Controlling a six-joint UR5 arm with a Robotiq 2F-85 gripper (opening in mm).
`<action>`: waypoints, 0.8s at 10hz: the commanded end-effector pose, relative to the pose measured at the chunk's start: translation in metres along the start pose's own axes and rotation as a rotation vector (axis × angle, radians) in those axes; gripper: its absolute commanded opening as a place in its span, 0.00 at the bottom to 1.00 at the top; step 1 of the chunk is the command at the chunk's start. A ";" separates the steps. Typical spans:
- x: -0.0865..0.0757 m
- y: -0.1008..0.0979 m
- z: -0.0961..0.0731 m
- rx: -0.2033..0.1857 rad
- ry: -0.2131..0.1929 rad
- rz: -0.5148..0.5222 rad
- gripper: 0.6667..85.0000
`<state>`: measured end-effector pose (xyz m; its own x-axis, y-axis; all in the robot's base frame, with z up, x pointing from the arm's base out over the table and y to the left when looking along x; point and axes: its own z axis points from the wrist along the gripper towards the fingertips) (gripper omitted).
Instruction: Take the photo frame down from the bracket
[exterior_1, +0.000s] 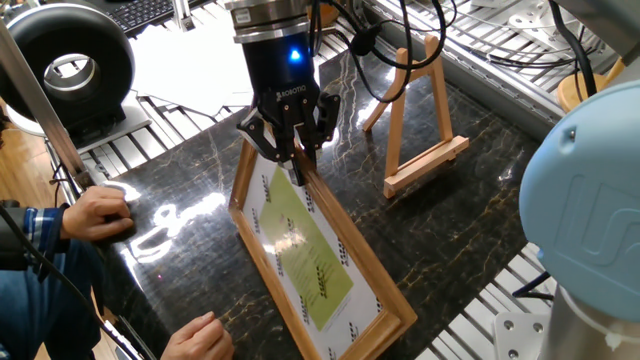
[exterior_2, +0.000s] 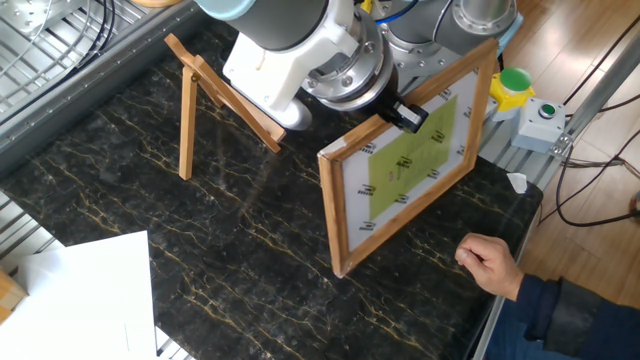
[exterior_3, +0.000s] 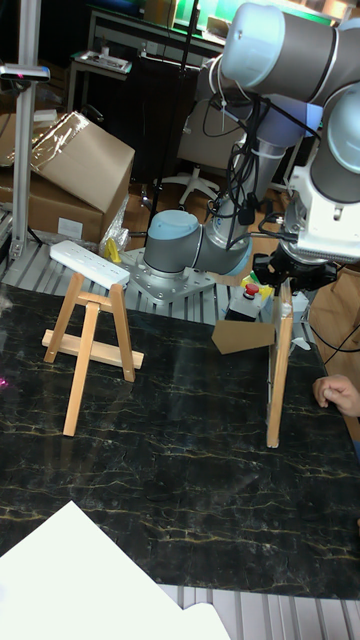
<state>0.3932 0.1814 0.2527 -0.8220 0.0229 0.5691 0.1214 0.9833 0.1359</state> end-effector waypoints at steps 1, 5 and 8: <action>0.001 0.004 0.005 -0.012 0.011 -0.016 0.01; -0.001 0.007 0.012 -0.025 0.014 -0.012 0.01; 0.000 0.012 0.015 -0.040 0.020 -0.008 0.01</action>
<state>0.3881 0.1891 0.2424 -0.8146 0.0157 0.5798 0.1279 0.9799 0.1531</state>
